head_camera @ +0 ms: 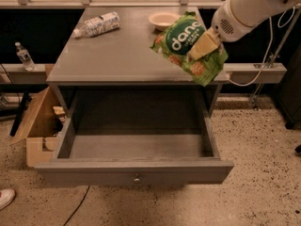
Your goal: Place green rice chip bag into top drawer
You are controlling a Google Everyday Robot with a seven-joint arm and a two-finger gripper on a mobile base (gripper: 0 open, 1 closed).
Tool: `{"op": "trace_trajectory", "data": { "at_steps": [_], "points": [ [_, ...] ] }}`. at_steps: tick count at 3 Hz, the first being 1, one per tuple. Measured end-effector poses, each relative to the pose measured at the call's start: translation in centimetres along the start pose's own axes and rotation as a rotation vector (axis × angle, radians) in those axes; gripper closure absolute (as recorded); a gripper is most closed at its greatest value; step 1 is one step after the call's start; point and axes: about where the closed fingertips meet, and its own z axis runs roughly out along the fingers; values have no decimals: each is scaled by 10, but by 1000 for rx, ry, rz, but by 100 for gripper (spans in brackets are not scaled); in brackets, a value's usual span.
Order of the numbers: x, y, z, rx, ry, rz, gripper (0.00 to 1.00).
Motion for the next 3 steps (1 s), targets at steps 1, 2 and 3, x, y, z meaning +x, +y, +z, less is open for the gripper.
{"op": "trace_trajectory", "data": {
  "at_steps": [1,2,3],
  "points": [
    [0,0,0,0,0,0,100],
    [12,25,8,-50,17,-33,100],
    [31,65,26,-131,50,-83,100]
  ]
}}
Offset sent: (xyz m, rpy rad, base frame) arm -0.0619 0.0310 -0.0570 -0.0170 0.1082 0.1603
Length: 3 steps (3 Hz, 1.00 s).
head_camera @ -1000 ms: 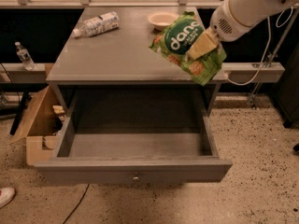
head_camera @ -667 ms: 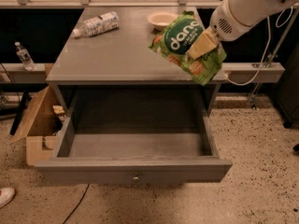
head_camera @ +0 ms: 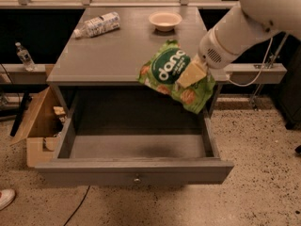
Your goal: Place green rice chip bag into top drawer
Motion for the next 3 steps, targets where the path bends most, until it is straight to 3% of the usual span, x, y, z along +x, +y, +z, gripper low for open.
{"op": "trace_trajectory", "data": {
  "at_steps": [1,3],
  "points": [
    [17,52,52,-126,25,-23,100],
    [31,56,72,-154,41,10,100]
  ]
}}
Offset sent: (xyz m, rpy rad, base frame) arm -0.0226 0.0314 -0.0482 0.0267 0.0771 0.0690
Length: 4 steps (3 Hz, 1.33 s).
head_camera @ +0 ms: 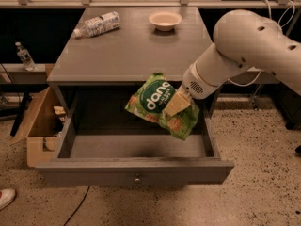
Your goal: Place green rice chip bag into top drawer
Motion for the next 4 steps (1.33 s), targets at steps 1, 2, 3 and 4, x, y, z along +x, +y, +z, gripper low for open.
{"op": "trace_trajectory", "data": {
  "at_steps": [1,2,3,4],
  "points": [
    [26,-3,43,-60,23,53,100],
    [46,-9,83,-109,46,98,100],
    [57,-16,113,-138,52,124,100],
    [60,-21,126,-139,30,144,97]
  ]
}}
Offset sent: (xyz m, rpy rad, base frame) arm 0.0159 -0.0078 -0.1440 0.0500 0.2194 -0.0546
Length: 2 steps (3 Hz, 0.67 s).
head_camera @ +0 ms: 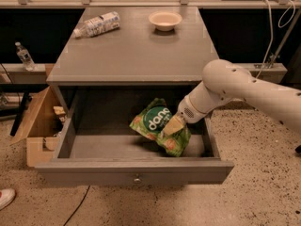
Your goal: Place green rice chip bag into top drawer
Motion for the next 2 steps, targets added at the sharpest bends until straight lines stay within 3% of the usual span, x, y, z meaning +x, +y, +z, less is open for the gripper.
{"op": "trace_trajectory", "data": {
  "at_steps": [2],
  "points": [
    [0,-2,-8,19,-59,21,44]
  ]
}}
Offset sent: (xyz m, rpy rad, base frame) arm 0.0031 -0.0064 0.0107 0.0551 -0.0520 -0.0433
